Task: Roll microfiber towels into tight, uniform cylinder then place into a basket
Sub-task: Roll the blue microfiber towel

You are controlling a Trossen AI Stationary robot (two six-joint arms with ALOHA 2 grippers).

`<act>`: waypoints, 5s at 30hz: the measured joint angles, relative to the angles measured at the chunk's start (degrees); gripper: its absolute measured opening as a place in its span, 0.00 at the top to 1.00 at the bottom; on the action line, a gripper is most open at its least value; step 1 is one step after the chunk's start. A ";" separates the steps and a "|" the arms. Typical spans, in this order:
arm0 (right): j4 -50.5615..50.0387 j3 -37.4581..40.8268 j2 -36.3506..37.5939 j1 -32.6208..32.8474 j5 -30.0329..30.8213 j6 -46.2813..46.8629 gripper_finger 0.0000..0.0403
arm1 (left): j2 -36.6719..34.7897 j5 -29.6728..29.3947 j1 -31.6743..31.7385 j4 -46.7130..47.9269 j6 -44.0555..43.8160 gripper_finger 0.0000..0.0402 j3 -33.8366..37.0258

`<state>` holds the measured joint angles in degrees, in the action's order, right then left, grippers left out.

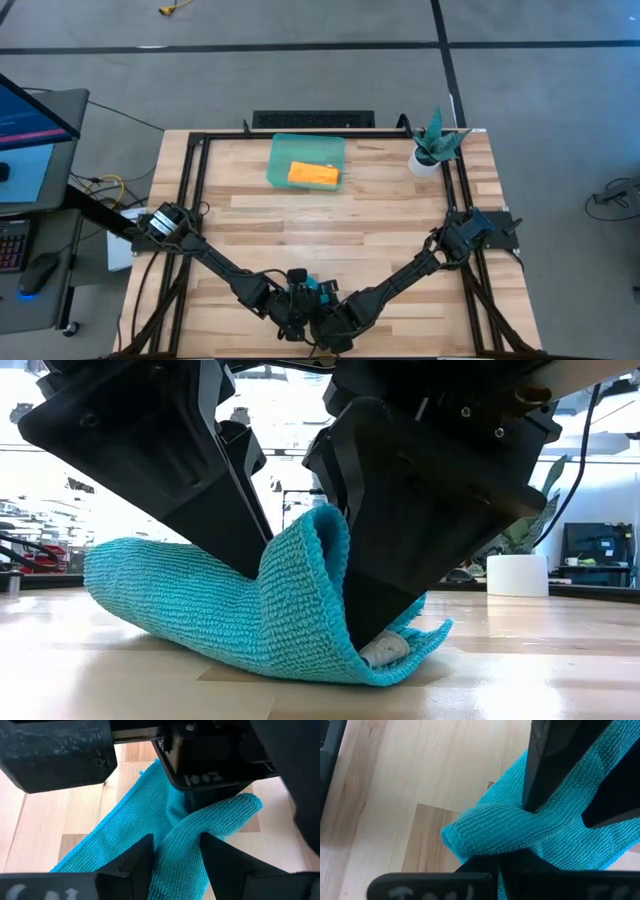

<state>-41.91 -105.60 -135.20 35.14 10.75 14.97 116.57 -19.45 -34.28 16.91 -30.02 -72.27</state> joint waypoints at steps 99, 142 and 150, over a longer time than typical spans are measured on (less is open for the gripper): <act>-6.45 7.39 2.95 1.11 17.85 16.62 0.84 | -3.11 -23.13 -14.55 10.05 10.09 0.61 0.39; -6.01 7.48 2.87 2.35 16.92 11.69 0.84 | 4.07 -11.93 1.11 7.46 16.56 0.97 -0.58; -4.25 4.56 2.65 3.32 11.61 11.79 0.84 | 4.38 5.84 0.59 26.06 -0.19 0.97 -11.44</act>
<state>-46.15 -101.05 -132.55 38.46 22.36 26.77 120.96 -13.61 -33.69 42.97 -30.21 -83.71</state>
